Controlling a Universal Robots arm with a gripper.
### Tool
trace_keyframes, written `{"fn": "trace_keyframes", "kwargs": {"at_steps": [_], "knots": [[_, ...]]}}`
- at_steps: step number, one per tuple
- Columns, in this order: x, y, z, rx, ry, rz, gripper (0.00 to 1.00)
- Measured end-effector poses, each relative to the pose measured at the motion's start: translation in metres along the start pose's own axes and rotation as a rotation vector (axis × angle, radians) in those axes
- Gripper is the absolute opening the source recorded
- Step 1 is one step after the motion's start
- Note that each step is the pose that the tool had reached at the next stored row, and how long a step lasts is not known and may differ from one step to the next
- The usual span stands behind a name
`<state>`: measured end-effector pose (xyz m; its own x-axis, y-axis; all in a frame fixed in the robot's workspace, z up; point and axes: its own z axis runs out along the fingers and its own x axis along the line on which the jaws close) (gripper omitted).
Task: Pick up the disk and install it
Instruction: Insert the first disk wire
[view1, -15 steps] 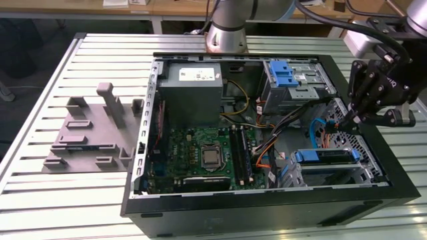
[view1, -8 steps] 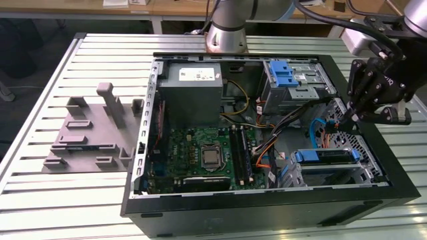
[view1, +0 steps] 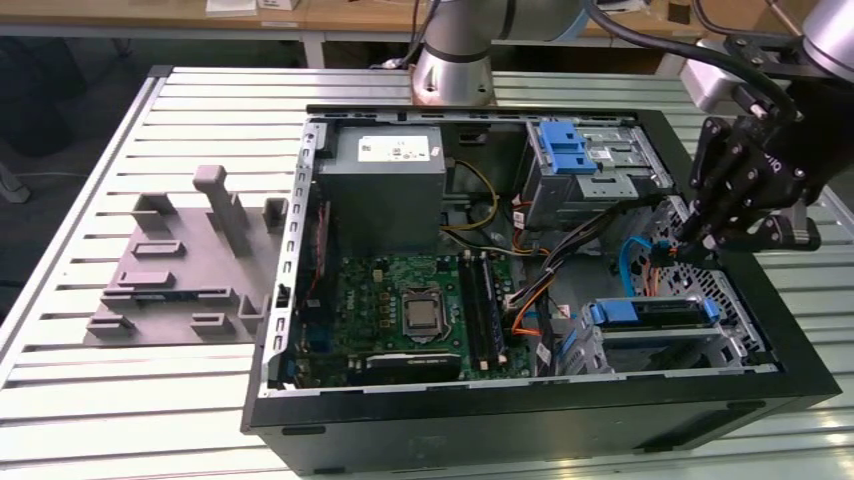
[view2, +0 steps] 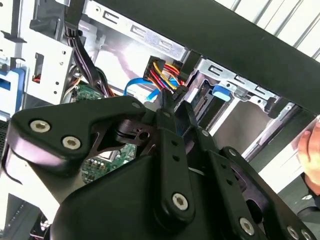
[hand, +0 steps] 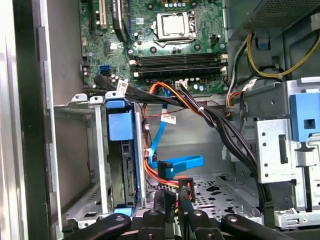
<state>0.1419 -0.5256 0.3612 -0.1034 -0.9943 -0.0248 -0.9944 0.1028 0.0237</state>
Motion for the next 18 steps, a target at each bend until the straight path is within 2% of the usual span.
{"fn": "trace_keyframes", "kwargs": {"at_steps": [5, 14, 18], "knots": [[-0.0019, 0.0001, 0.0012, -0.0047, 0.0002, 0.037, 0.25], [-0.0045, 0.0003, 0.0047, -0.0155, 0.0176, 0.082, 0.25], [-0.0071, -0.0003, 0.0073, -0.0160, 0.0199, 0.093, 0.25]]}}
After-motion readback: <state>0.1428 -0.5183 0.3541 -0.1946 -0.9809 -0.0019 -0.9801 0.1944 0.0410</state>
